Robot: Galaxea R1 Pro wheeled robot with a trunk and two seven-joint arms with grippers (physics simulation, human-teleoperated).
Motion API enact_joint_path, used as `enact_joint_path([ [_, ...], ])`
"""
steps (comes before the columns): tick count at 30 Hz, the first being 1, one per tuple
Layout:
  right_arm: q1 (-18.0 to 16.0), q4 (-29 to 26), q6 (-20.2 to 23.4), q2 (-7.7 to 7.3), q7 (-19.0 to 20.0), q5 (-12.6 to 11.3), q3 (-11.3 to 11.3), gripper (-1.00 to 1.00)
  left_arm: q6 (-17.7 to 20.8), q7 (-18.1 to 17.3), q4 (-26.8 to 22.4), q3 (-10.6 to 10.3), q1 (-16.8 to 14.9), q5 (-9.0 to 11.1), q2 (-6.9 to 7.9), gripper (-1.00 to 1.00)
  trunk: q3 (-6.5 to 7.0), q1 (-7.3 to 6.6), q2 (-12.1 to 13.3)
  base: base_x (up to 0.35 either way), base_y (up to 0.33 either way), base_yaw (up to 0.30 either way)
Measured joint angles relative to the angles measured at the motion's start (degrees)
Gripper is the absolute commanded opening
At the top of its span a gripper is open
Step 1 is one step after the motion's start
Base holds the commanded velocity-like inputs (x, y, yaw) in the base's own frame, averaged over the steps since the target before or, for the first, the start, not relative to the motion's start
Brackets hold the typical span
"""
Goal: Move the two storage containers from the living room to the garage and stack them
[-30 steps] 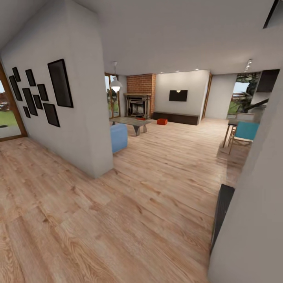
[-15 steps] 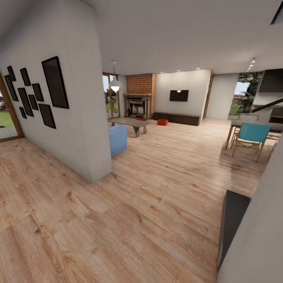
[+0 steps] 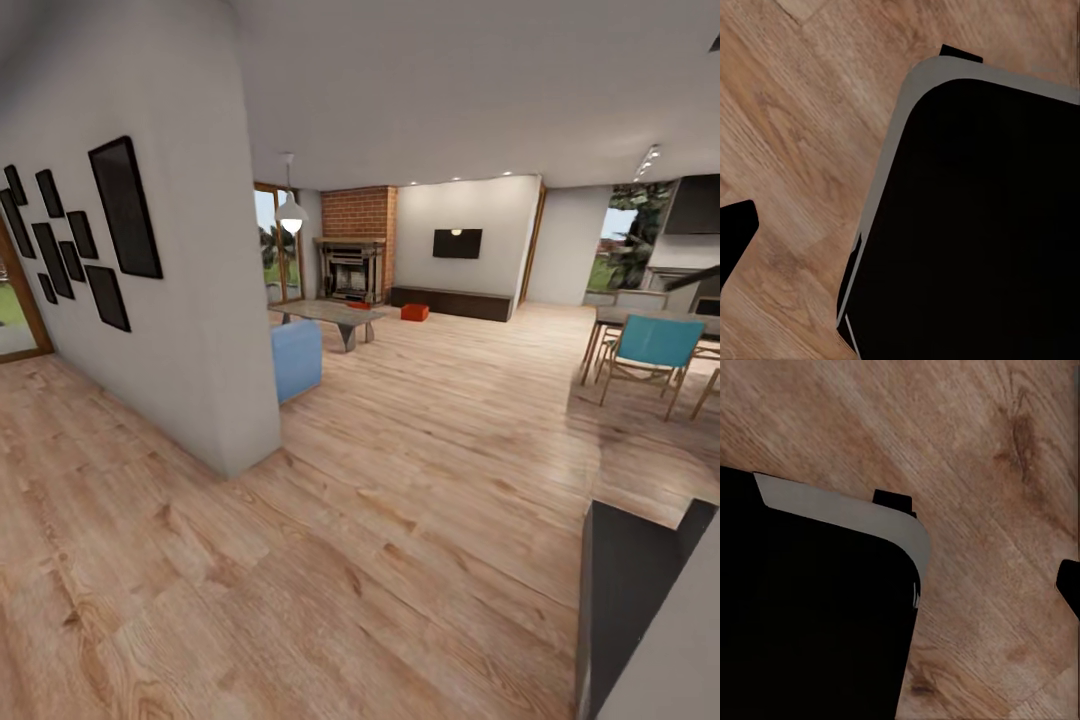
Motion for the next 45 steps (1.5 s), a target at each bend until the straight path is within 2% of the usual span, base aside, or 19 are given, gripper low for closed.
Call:
enact_joint_path([
  [7, 0.0, 0.0, 0.28, -0.11, -0.03, 0.18, 0.17, 1.0, 0.01, 0.0, -0.01, 0.05, 0.0, 0.0, 0.0, 1.0, 0.0, 0.0, 0.0, 0.323, 0.0, -0.086],
  [23, 0.0, -0.02, 0.35, -0.12, 0.02, 0.29, 0.33, 1.0, 0.0, 0.02, 0.0, 0.08, -0.01, 0.0, 0.0, 1.0, 0.0, 0.0, 0.0, 0.321, 0.131, -0.239],
  [45, -0.01, -0.01, 0.37, -0.11, 0.07, 0.29, 0.4, 1.0, 0.6, -0.01, 0.09, -0.05, 0.0, 0.17, 0.07, 1.0, 0.0, 0.0, 0.0, 0.318, 0.139, -0.01],
])
